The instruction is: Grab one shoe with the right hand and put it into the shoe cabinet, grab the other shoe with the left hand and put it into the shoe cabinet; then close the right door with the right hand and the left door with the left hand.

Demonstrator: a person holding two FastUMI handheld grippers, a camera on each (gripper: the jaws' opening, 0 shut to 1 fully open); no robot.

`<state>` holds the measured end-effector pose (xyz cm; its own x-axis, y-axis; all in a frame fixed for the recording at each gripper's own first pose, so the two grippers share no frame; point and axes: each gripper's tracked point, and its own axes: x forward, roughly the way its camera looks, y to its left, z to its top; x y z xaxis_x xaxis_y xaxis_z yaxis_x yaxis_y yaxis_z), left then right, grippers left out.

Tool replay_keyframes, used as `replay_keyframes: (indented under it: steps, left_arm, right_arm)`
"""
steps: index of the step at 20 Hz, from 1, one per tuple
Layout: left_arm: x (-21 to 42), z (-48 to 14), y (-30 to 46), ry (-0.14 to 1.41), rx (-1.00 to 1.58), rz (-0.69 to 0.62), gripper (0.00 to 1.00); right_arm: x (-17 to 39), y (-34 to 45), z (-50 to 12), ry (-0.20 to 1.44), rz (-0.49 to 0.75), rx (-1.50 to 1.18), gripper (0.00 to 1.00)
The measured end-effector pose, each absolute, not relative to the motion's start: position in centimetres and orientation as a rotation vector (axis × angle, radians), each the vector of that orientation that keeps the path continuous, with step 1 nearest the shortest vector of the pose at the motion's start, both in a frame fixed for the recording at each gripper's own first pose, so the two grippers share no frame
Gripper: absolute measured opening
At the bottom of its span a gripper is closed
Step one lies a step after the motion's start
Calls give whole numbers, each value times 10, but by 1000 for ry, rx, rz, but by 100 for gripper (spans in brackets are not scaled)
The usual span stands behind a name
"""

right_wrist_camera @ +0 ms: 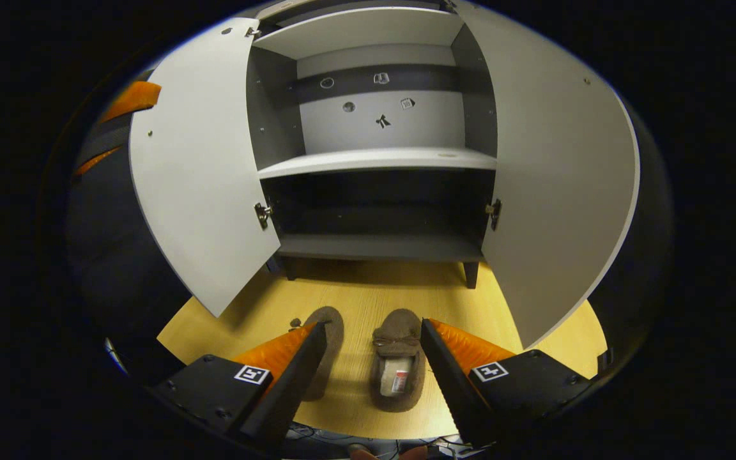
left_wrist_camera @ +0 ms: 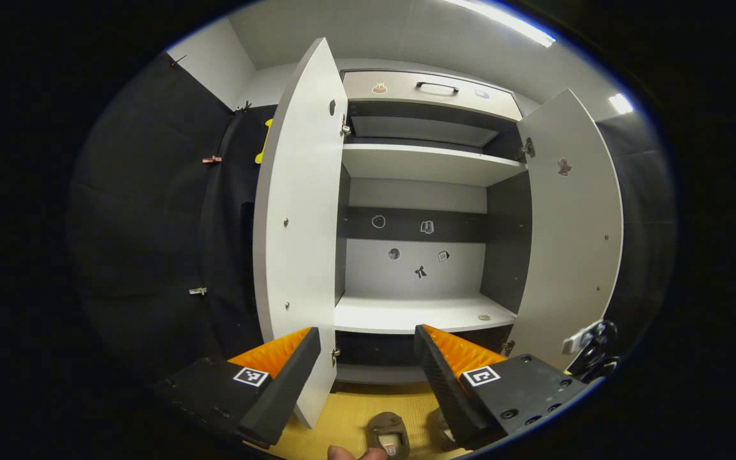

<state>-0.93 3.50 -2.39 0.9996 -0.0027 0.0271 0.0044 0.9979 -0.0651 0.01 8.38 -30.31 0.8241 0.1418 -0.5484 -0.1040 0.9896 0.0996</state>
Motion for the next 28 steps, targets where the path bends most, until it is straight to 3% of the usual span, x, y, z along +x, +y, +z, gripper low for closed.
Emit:
replay_keyframes:
  steps: [7, 13, 17, 19, 21, 24, 25, 26, 28]
  left_arm:
    - [-5, -46, 48, 3, -39, 16, 95]
    - [-1, -63, 60, 33, -24, 37, 94]
    - [2, -74, 69, 56, -19, 50, 95]
    - [3, -80, 71, 69, -18, 53, 95]
    - [5, -86, 72, 86, -25, 49, 95]
    - [9, -90, 73, 100, -32, 47, 95]
    - [10, -90, 74, 100, -33, 47, 95]
    - [11, -90, 73, 100, -35, 45, 94]
    - [13, -91, 71, 103, -33, 37, 95]
  right_arm:
    - [1, 93, -402, 796, 93, 169, 99]
    - [23, 101, -460, 864, 74, 173, 94]
    - [48, 98, -482, 843, 21, 176, 75]
    - [60, 98, -483, 815, 11, 174, 60]
    - [63, 95, -491, 809, -15, 158, 56]
    - [74, 86, -495, 801, -48, 126, 22]
    - [72, 87, -492, 786, -49, 135, 25]
    - [71, 86, -490, 778, -38, 136, 7]
    - [72, 85, -487, 776, -27, 135, 13]
